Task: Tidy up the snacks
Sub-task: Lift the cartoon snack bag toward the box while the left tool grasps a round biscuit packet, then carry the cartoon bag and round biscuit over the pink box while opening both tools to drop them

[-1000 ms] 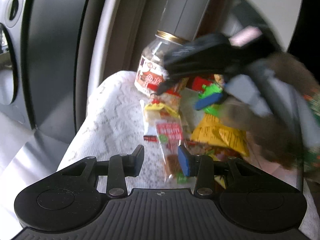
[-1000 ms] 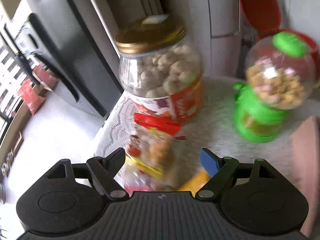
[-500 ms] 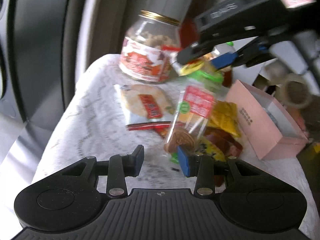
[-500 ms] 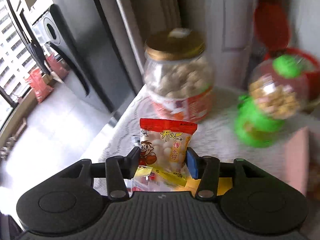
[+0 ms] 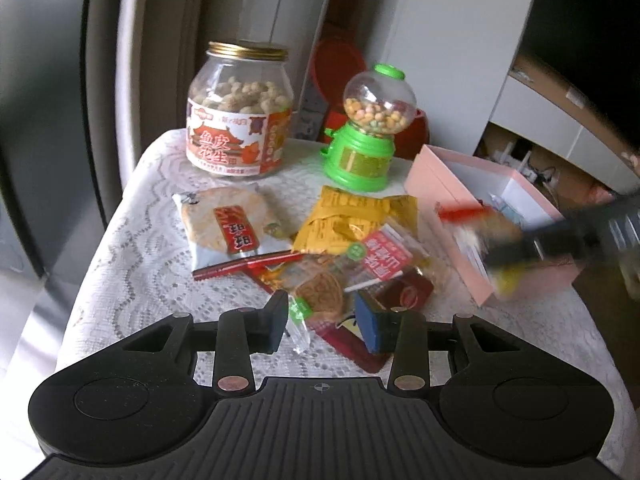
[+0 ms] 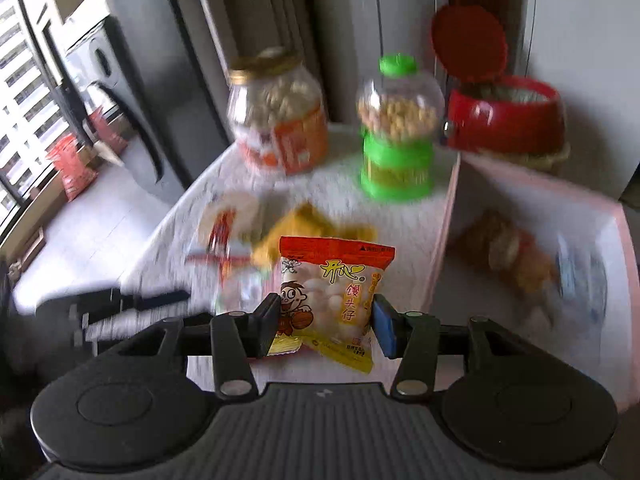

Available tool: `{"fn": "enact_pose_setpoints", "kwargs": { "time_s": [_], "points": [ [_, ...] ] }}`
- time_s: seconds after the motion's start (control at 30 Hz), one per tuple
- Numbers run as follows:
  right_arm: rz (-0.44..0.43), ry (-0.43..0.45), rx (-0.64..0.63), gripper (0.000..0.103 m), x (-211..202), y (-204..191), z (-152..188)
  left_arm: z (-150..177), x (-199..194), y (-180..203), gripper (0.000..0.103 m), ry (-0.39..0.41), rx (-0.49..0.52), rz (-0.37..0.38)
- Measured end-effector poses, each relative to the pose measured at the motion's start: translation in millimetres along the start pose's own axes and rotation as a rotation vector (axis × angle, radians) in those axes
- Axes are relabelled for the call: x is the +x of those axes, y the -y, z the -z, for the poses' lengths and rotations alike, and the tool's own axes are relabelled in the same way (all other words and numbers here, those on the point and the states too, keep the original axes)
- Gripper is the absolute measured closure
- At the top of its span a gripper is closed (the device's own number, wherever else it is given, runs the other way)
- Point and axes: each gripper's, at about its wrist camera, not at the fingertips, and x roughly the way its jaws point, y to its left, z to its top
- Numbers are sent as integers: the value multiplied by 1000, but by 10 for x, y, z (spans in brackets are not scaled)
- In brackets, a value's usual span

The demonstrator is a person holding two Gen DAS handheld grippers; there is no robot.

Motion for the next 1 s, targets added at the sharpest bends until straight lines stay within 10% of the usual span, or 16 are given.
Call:
{"fn": "enact_pose_setpoints", "kwargs": {
  "time_s": [0.43, 0.73, 1.0],
  "points": [
    [79, 52, 8, 55, -230, 275, 1231, -88, 368, -175, 61, -33, -56, 155],
    [150, 137, 94, 41, -195, 469, 1471, 329, -58, 428, 61, -112, 152, 126],
    [255, 213, 29, 21, -151, 351, 1657, 320, -300, 170, 61, -143, -175, 3]
  ]
}}
